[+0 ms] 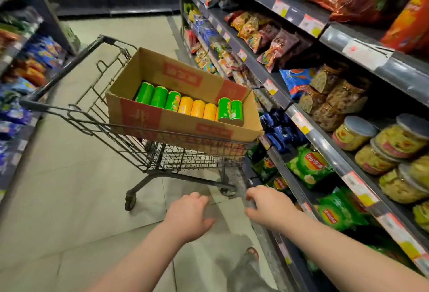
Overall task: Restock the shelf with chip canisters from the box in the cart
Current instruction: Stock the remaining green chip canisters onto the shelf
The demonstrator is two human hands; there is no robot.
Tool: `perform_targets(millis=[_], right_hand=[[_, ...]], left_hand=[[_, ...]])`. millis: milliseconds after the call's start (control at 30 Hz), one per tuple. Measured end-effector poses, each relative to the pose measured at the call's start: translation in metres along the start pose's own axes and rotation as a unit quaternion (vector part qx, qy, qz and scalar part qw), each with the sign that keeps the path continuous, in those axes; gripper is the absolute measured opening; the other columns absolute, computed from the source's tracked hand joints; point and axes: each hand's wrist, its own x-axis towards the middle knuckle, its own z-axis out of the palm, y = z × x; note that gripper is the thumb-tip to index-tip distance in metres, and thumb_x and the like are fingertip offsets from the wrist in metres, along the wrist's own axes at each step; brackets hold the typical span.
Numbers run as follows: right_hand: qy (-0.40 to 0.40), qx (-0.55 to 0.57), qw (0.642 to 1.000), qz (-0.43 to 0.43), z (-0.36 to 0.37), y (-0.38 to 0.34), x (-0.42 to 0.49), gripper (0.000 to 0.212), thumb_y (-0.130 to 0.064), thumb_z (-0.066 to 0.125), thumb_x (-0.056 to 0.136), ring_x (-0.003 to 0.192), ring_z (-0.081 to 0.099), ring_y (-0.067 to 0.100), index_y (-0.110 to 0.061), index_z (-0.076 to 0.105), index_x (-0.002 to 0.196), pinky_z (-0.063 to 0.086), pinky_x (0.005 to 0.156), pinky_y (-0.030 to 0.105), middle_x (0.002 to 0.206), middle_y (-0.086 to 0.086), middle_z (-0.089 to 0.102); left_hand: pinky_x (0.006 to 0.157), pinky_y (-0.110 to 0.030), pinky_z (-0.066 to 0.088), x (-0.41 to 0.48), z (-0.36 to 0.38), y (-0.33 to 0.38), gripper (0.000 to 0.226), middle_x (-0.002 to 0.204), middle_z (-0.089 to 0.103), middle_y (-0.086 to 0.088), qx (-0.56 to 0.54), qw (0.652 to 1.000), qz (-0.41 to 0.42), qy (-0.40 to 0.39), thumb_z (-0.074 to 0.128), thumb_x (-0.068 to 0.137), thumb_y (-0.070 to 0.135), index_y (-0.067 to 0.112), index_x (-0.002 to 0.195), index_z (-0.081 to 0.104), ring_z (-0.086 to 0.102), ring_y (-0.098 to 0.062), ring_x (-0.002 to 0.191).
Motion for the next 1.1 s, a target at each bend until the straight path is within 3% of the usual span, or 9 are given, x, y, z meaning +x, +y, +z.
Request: perform_targets(millis=[367, 767, 1100], right_hand=[[-0.02, -0.02, 0.996, -0.08, -0.057, -0.002, 0.137, 0.035, -0.042, 0.05, 0.09, 0.11, 0.056, 0.022, -0.027, 0.054, 0.121, 0.05, 0.089, 0.036, 0.124, -0.001, 0.054], [-0.024, 0.013, 0.997, -0.072, -0.125, 0.081, 0.266, 0.036, -0.044, 0.052, 0.088, 0.109, 0.056, 0.021, -0.027, 0.055, 0.119, 0.05, 0.088, 0.036, 0.122, -0.001, 0.056], [-0.051, 0.042, 0.997, -0.041, -0.132, 0.106, 0.325, 0.038, -0.044, 0.053, 0.089, 0.113, 0.055, 0.019, -0.029, 0.052, 0.124, 0.048, 0.09, 0.035, 0.129, -0.003, 0.052]], left_hand=[[0.096, -0.033, 0.043, 0.083, -0.052, -0.048, 0.049, 0.129, 0.05, 0.002, -0.038, 0.994, -0.106, 0.016, 0.05, 0.088, 0.05, 0.024, 0.13, 0.048, 0.047, -0.018, 0.123], [0.094, -0.036, 0.043, 0.224, -0.121, -0.017, 0.044, 0.122, 0.051, -0.002, -0.003, 0.995, -0.099, 0.015, 0.048, 0.089, 0.049, 0.019, 0.122, 0.049, 0.048, -0.023, 0.118], [0.095, -0.036, 0.043, 0.294, -0.139, -0.028, 0.049, 0.126, 0.05, 0.001, -0.015, 0.996, -0.086, -0.004, 0.05, 0.09, 0.047, 0.024, 0.132, 0.046, 0.048, -0.021, 0.118]])
